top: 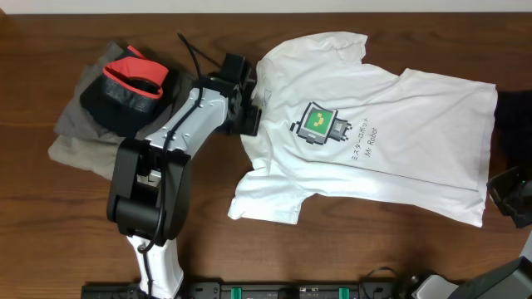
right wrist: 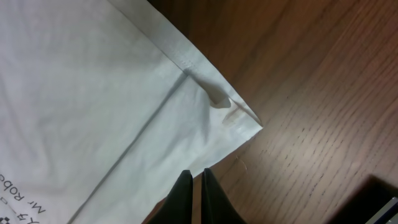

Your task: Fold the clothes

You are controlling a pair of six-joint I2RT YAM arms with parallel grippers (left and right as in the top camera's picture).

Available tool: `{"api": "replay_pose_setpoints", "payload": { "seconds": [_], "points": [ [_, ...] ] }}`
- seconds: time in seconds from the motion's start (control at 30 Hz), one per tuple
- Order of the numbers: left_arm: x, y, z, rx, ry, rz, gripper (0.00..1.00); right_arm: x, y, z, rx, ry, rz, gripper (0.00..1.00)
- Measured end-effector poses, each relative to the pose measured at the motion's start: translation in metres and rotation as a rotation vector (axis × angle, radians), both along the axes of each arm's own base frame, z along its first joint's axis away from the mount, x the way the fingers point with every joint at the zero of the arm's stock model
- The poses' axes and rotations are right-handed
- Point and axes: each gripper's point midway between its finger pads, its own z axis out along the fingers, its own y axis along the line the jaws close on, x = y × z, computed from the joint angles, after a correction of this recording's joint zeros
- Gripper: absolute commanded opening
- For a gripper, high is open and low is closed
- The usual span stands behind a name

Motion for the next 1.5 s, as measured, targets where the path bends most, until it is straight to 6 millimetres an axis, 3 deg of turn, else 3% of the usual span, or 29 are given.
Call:
{"api": "replay_pose_setpoints", "payload": {
  "seconds": [0.1,0.17,0.27,0.33,0.37,0.63,0.77,0.87,0.93,0.97,1.0,1.03,1.23,1.33,1.5],
  "points": [
    [0.003,-0.004,0.001,-0.021,-0.011,-0.004,0.64,0.001,0.001,0.000,0.004,-0.004,0.002,0.06],
    [0.003,-0.005,0.000,-0.026,-0.007,-0.005,0.57,0.001,0.001,0.000,0.005,-0.005,0.002,0.06],
    [0.004,-0.006,-0.010,-0.024,0.005,-0.010,0.32,0.001,0.001,0.000,0.005,-0.007,0.002,0.06],
    [0.003,-0.006,-0.023,-0.018,0.027,-0.016,0.10,0.001,0.001,0.000,0.006,-0.008,0.002,0.06],
    [0.003,-0.006,-0.029,-0.014,0.037,-0.018,0.06,0.001,0.001,0.000,0.007,-0.008,0.003,0.06],
    [0.029,-0.001,-0.026,0.022,-0.080,-0.076,0.06,0.002,0.001,0.000,0.007,-0.009,0.003,0.06],
    [0.055,0.023,-0.021,0.093,-0.174,-0.027,0.06,0.005,0.003,0.001,0.013,-0.021,0.012,0.08],
    [0.073,0.044,-0.015,0.121,-0.233,0.026,0.06,0.020,0.010,0.003,0.012,-0.064,0.076,0.13],
    [0.078,0.059,-0.014,0.140,-0.243,0.054,0.17,0.034,0.017,0.006,0.012,-0.104,0.148,0.16],
    [0.078,0.065,-0.015,0.150,-0.241,0.061,0.41,0.043,0.023,0.008,0.009,-0.132,0.203,0.17],
    [0.078,0.070,-0.015,0.160,-0.236,0.069,0.57,0.049,0.029,0.009,0.011,-0.150,0.239,0.17],
    [0.075,0.074,-0.017,0.171,-0.222,0.078,0.67,0.057,0.037,0.010,0.013,-0.169,0.294,0.19],
    [0.051,0.081,-0.024,0.205,-0.124,0.069,0.76,0.084,0.076,0.010,0.019,-0.214,0.504,0.34],
    [0.038,0.083,-0.013,0.213,-0.089,0.068,0.76,0.086,0.087,-0.003,0.036,-0.194,0.544,0.30],
    [0.013,0.079,0.029,0.159,-0.061,0.073,0.59,0.069,0.094,-0.050,0.113,-0.094,0.496,0.13]
  ]
}}
